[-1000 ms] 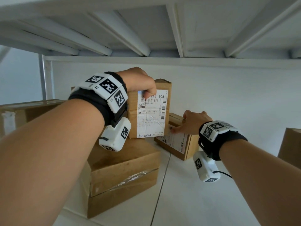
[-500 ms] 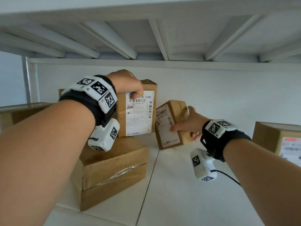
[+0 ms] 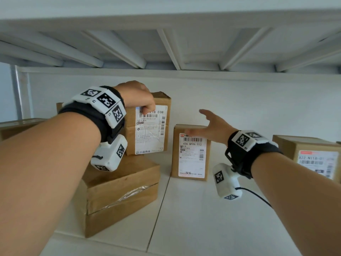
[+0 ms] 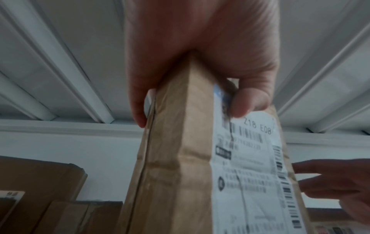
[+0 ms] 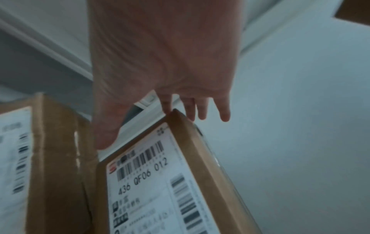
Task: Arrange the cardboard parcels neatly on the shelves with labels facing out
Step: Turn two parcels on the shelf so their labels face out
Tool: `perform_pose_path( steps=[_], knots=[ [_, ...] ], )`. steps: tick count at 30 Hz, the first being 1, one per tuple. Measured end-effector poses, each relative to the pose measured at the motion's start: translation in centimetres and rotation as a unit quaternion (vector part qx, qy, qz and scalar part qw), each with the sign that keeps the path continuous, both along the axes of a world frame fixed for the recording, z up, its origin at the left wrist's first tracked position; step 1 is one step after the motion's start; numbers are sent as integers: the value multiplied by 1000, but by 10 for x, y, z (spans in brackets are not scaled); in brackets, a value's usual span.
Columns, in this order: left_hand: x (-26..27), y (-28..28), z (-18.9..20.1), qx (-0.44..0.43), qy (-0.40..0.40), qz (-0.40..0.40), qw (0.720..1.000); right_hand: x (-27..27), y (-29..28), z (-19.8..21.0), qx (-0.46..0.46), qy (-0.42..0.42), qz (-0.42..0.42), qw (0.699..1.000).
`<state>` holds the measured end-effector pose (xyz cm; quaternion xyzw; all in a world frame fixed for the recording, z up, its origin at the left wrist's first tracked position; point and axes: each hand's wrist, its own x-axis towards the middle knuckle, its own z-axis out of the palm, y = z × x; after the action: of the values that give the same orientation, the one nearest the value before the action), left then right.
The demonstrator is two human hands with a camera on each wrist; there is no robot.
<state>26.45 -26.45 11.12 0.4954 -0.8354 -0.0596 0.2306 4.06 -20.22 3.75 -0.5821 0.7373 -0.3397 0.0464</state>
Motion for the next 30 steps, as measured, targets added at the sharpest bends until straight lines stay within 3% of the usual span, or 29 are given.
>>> perform_pose_path(
  steps=[5,18,30],
  knots=[
    [0,5,-1,-7,7,-3,1000,18,-9,-2,119,149,12,982],
    [-5,19,-3,-23,-2,-3,1000,7,19,13,131,214,-9,968],
    [-45,43,5,-10,-10,-80,997,-21,70,41,181,220,-5,958]
  ],
)
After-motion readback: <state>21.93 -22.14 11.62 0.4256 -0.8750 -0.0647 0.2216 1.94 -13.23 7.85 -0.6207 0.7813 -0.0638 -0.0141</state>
